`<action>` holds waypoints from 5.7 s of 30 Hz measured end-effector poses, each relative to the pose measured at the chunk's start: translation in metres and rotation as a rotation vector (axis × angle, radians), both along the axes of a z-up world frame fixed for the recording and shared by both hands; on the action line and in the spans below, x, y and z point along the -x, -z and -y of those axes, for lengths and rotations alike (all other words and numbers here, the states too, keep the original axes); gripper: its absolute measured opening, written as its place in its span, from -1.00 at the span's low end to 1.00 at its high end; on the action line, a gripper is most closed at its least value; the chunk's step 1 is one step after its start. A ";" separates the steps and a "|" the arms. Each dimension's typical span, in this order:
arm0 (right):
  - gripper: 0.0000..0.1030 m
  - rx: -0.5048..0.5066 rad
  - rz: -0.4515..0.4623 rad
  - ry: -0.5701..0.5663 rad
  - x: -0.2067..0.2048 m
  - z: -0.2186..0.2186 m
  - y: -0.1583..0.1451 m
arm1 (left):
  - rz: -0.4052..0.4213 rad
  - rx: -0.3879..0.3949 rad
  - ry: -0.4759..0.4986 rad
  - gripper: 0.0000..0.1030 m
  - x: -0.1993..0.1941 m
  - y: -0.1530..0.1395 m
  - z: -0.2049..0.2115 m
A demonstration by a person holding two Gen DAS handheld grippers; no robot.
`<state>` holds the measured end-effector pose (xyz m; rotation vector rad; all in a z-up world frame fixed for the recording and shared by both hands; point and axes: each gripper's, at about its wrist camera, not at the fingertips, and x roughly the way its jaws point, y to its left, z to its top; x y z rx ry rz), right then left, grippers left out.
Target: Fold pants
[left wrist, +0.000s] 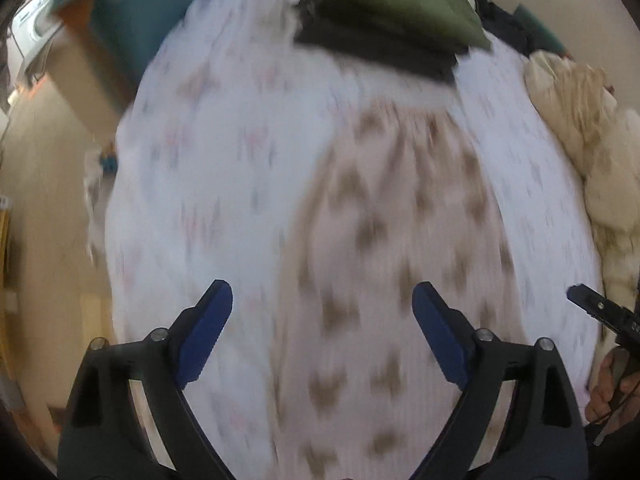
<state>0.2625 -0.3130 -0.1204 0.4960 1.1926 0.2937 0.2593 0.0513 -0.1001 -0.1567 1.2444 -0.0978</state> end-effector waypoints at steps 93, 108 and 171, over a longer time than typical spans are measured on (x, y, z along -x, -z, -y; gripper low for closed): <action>-0.63 0.139 -0.193 -0.486 0.173 -0.104 0.060 | -0.290 -0.098 0.417 0.30 0.174 0.064 0.053; -0.97 0.154 -0.185 -0.036 0.125 -0.019 0.079 | -0.279 -0.141 0.230 0.31 0.138 0.098 0.049; -0.08 0.101 -0.146 -0.209 0.008 -0.009 0.089 | -0.194 -0.006 0.131 -0.14 0.027 0.080 -0.014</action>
